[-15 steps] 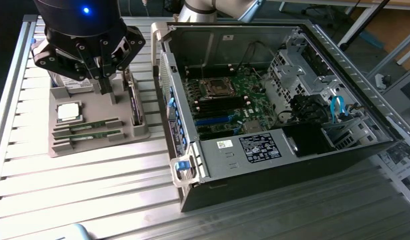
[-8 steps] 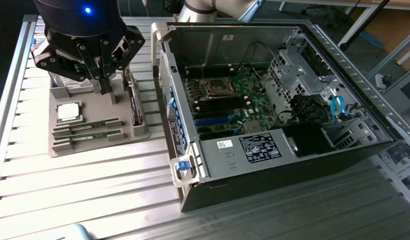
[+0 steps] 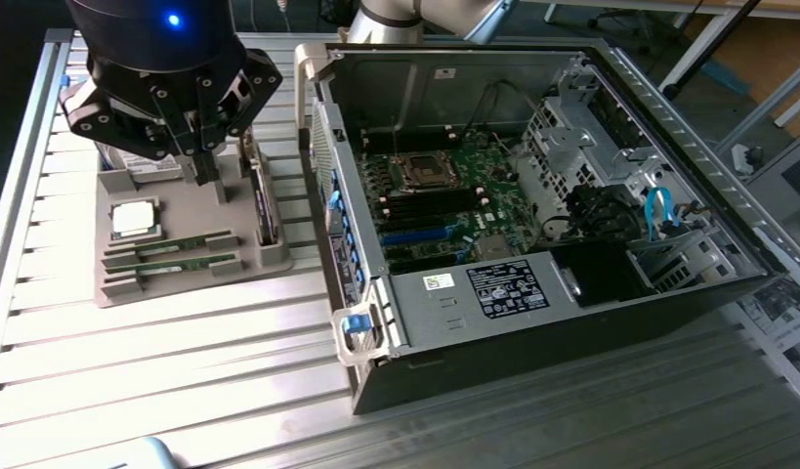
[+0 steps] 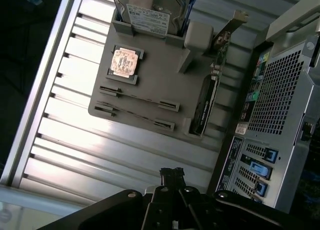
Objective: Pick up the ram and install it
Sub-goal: 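Pick up the ram and move it above insertion slot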
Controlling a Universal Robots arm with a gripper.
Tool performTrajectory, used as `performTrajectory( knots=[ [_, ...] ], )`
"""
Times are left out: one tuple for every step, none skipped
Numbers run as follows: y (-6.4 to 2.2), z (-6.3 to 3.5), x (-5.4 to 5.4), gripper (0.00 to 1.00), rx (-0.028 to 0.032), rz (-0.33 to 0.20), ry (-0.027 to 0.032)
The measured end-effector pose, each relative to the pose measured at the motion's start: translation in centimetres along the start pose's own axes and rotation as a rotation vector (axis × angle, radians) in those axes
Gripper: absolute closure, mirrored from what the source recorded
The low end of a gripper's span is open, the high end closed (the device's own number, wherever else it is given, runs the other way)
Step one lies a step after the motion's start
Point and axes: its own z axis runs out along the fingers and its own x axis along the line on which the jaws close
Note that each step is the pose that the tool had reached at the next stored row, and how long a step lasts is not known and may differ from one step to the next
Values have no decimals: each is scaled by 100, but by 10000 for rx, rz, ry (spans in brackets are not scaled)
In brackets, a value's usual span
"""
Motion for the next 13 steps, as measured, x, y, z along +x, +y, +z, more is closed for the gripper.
performTrajectory(
  knots=[
    [0, 0, 0, 89, -1, -45, 1],
    [0, 1, 0, 89, -2, -85, 3],
    [0, 0, 0, 89, -3, -124, 5],
    [0, 1, 0, 89, -4, -165, 7],
    [0, 1, 0, 89, -5, -209, 9],
    [0, 1, 0, 89, -6, -246, 11],
    [0, 1, 0, 89, -7, -288, 12],
    [0, 1, 0, 89, -8, -326, 14],
    [0, 1, 0, 89, -9, -367, 16],
    [0, 2, 0, 89, -10, -409, 18],
    [0, 2, 0, 89, -11, -448, 20],
    [0, 2, 0, 89, -12, -488, 22],
    [0, 2, 0, 89, -13, -528, 23]
  ],
)
